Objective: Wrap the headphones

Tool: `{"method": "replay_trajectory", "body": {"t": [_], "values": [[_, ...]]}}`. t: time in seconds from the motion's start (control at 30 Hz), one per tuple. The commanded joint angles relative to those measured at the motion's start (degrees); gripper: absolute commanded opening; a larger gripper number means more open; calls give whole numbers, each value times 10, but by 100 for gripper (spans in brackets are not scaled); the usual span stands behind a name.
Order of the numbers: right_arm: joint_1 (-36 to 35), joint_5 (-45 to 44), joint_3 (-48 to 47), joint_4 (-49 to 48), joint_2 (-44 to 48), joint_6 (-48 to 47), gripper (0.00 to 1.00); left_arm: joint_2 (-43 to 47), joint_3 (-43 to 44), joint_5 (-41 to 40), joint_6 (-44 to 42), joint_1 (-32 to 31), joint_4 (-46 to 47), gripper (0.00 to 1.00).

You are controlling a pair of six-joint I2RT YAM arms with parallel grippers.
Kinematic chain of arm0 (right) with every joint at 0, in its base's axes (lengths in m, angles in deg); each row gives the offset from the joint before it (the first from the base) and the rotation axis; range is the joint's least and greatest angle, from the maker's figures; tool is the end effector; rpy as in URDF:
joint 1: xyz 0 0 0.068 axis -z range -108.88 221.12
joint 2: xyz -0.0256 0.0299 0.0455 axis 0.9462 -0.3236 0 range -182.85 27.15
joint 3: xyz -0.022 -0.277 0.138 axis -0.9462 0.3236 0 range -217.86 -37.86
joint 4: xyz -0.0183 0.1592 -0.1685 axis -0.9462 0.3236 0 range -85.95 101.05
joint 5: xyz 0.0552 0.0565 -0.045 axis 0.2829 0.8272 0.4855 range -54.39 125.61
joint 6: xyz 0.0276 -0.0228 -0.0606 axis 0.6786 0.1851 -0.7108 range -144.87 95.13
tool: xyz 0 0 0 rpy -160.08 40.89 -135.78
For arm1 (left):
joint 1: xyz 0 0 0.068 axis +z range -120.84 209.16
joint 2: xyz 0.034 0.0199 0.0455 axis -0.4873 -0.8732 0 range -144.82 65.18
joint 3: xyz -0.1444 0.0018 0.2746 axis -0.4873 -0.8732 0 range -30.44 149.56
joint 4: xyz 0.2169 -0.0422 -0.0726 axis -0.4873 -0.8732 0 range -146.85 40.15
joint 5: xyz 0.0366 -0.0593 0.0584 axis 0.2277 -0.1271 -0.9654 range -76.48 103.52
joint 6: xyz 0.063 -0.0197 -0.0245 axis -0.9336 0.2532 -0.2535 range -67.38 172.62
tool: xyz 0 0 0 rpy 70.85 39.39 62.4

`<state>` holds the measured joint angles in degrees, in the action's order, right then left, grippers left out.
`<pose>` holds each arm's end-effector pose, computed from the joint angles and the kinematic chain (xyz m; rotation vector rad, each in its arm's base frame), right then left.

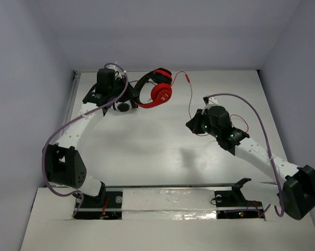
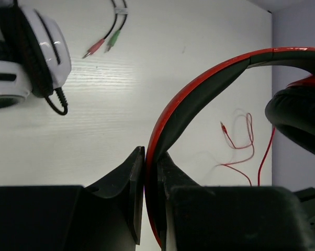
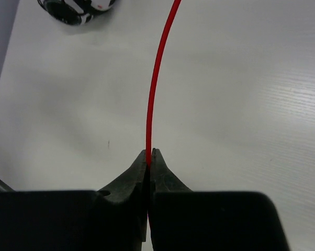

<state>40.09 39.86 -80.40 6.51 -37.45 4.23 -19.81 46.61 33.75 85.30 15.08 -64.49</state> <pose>0.1953 0.1225 0.3075 -0.0843 2.0751 0.7356 0.3172 -0.1000 0.3956 -0.0897 2.0431 -0.8702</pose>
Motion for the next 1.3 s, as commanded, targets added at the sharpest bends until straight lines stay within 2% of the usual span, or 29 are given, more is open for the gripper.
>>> {"method": "replay_trajectory", "body": {"t": [0.0, 0.13, 0.23, 0.37, 0.43, 0.67, 0.8, 0.87, 1.13, 1.27], "values": [[-37, -39, -28, 55, -25, -19, 0, 62, -38, -56, 78, -20, 140, 0], [-90, -60, -36, 60, -75, -14, 0, 66, -88, -116, 129, -45, 200, 0], [-150, -68, -53, 73, -89, -15, 0, 59, -96, -169, 129, -72, 201, 0], [-223, -88, -83, 99, -71, -19, 0, 47, -93, -272, 120, -109, 193, 0], [-248, -100, -96, 117, -51, -24, 0, 39, -94, -296, 113, -124, 194, 0], [-259, -115, -161, 199, -33, -56, 0, 12, -96, -378, 83, -174, 179, 0], [-259, -129, -206, 256, -44, -81, 0, 6, -103, -376, 37, -194, 179, 0], [-259, -135, -232, 279, -44, -99, 0, 11, -118, -347, 3, -203, 199, 0], [-259, -231, -324, 410, -62, -142, 0, 26, -128, -294, -128, -215, 168, 0], [-259, -267, -344, 433, -58, -152, 0, 17, -112, -210, -167, -215, 124, 0]]}}
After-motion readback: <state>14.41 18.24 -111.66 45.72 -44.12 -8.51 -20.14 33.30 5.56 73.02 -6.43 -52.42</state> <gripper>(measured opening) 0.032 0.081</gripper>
